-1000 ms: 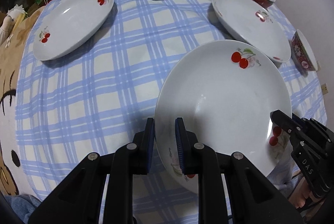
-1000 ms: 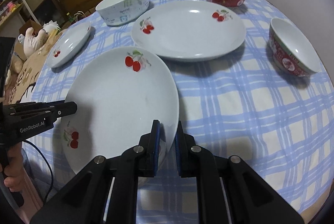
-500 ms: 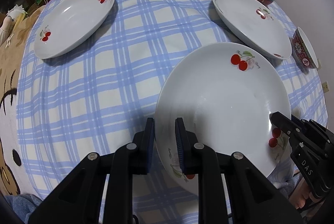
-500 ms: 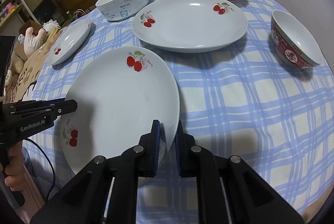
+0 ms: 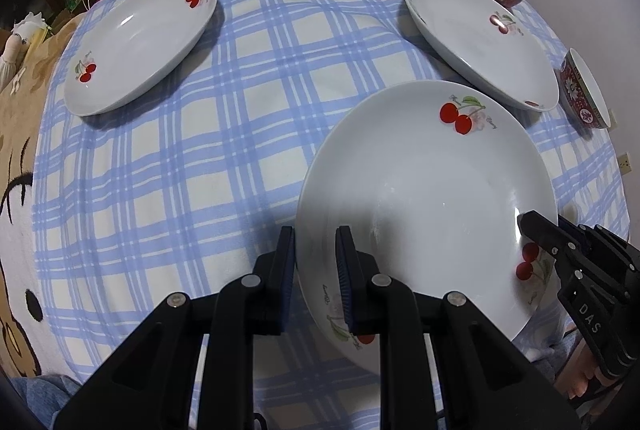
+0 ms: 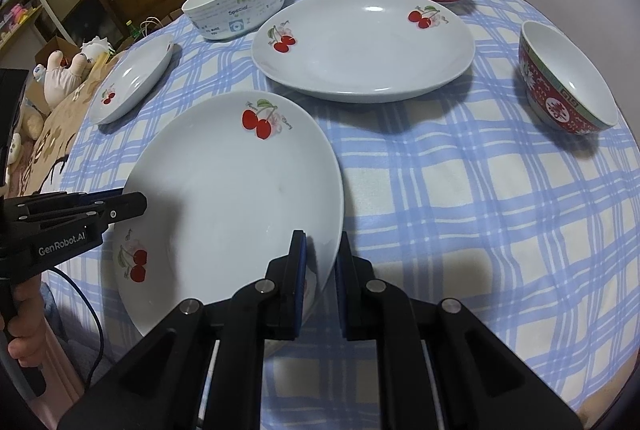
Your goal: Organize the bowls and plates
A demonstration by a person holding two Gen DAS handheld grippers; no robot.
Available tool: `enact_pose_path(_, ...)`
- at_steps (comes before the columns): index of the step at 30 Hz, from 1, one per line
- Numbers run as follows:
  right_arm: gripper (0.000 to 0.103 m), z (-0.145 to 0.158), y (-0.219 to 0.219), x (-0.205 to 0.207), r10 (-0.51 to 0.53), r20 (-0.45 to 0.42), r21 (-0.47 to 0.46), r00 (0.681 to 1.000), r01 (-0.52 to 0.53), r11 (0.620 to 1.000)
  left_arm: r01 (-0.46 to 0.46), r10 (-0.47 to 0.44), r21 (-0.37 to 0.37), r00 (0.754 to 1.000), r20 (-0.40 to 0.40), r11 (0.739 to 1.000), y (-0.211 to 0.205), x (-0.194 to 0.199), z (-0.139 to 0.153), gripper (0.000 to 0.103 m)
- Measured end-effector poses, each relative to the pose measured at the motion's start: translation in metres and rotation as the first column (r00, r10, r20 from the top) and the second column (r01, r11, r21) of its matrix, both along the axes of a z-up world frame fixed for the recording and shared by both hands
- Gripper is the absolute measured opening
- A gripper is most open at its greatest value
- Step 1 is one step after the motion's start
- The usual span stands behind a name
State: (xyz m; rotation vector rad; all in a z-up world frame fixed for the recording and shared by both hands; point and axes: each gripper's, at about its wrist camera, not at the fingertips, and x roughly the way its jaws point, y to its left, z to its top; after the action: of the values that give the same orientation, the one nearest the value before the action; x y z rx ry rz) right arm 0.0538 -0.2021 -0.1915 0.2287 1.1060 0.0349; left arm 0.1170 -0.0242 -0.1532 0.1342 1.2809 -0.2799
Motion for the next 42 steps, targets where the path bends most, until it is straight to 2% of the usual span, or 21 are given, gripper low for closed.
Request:
enact_pose_path(5,0.014,0.004,0.0,0.001,0.001,0.015,-0.034,1.0,-0.001,0.999,-0.004,0.004,0.002,1.0,0.027,1.0,0.002,0.001,0.004,0.02)
enact_pose_path(10,0.014,0.019,-0.008,-0.001,-0.018,0.056,-0.02,0.998,0.02,1.0,-0.021,0.021,0.002,0.998,0.061,1.0,0.008,0.001,0.013,0.021)
enact_pose_path(16,0.014,0.05,-0.017,-0.005,-0.029,0.161,-0.069,0.987,0.04,0.997,-0.026,0.024,0.011,0.988,0.152,1.0,0.013,0.0,0.035,0.022)
enact_pose_path(22,0.016,0.065,-0.029,-0.002,-0.057,0.199,-0.08,0.978,0.074,0.994,-0.026,0.03,-0.022,0.971,0.235,0.999,0.012,0.007,0.06,0.025)
enact_pose_path(23,0.021,0.066,-0.031,-0.001,-0.061,0.203,-0.085,0.977,0.08,0.993,-0.022,0.028,-0.027,0.97,0.243,0.999,0.01,0.009,0.063,0.026)
enact_pose_path(24,0.031,0.068,-0.034,0.001,-0.072,0.207,-0.089,0.976,0.092,0.992,-0.016,0.023,-0.032,0.967,0.255,0.999,0.009,0.01,0.067,0.03)
enact_pose_path(25,0.035,0.069,-0.036,0.002,-0.079,0.211,-0.088,0.974,0.099,0.991,-0.009,0.018,-0.033,0.962,0.274,0.999,0.006,0.011,0.074,0.032)
enact_pose_path(28,0.042,0.073,-0.04,0.008,-0.088,0.224,-0.093,0.971,0.111,0.989,0.006,0.002,-0.025,0.945,0.327,1.0,-0.001,0.014,0.087,0.05)
enact_pose_path(30,0.064,0.075,-0.042,0.012,-0.094,0.235,-0.104,0.967,0.122,0.987,0.027,-0.02,-0.015,0.934,0.357,1.0,-0.008,0.015,0.093,0.057)
enact_pose_path(32,0.072,0.078,-0.046,0.015,-0.107,0.254,-0.11,0.961,0.139,0.984,0.041,-0.038,0.0,0.928,0.37,0.999,-0.014,0.018,0.095,0.061)
enact_pose_path(33,0.076,0.079,-0.047,0.018,-0.113,0.257,-0.115,0.96,0.147,0.982,0.048,-0.048,0.008,0.927,0.371,0.999,-0.017,0.02,0.096,0.07)
enact_pose_path(36,0.091,0.084,-0.054,0.028,-0.129,0.263,-0.126,0.956,0.167,0.978,0.057,-0.062,0.026,0.921,0.385,0.998,-0.026,0.025,0.096,0.084)
enact_pose_path(39,0.092,0.088,-0.06,0.036,-0.13,0.281,-0.133,0.951,0.172,0.976,0.065,-0.076,0.042,0.913,0.4,0.997,-0.034,0.032,0.097,0.091)
enact_pose_path(42,0.092,0.09,-0.068,0.049,-0.134,0.288,-0.149,0.948,0.183,0.972,0.063,-0.079,0.053,0.909,0.408,0.997,-0.044,0.045,0.095,0.093)
